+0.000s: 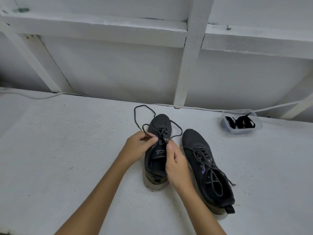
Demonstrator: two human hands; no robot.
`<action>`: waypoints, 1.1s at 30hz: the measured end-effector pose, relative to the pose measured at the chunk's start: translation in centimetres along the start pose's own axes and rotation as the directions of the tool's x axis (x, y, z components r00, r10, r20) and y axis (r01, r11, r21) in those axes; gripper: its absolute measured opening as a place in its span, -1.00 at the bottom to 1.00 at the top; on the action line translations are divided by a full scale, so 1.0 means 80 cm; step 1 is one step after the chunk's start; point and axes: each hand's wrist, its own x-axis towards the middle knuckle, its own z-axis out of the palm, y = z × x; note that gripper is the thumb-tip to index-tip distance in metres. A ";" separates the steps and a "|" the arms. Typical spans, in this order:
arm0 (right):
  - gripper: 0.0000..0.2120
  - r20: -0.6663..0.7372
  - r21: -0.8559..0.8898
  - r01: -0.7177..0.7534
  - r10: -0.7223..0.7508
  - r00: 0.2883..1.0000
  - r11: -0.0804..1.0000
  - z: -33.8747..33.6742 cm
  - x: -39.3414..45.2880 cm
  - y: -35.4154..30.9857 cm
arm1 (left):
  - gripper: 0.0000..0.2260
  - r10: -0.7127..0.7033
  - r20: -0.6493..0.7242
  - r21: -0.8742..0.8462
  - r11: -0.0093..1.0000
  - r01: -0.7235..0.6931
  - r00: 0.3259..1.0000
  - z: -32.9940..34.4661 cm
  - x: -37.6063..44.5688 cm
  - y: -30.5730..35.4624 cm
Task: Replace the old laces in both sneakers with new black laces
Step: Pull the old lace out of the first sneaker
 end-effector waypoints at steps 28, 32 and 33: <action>-0.56 -0.002 -0.008 -0.029 0.029 1.000 1.000 -0.002 -0.003 -0.006 | -0.81 -0.168 -0.175 -0.271 0.955 0.117 0.970 0.008 0.005 0.007; -0.68 -0.006 0.081 -0.132 0.133 0.991 0.988 -0.011 0.000 -0.017 | -0.87 -0.083 -0.009 -0.089 0.993 0.082 0.996 -0.001 0.001 0.003; -0.68 -0.019 0.114 -0.169 0.172 0.985 0.979 -0.015 0.003 -0.021 | -0.89 -0.068 0.005 -0.053 0.996 0.068 0.998 -0.002 0.001 0.004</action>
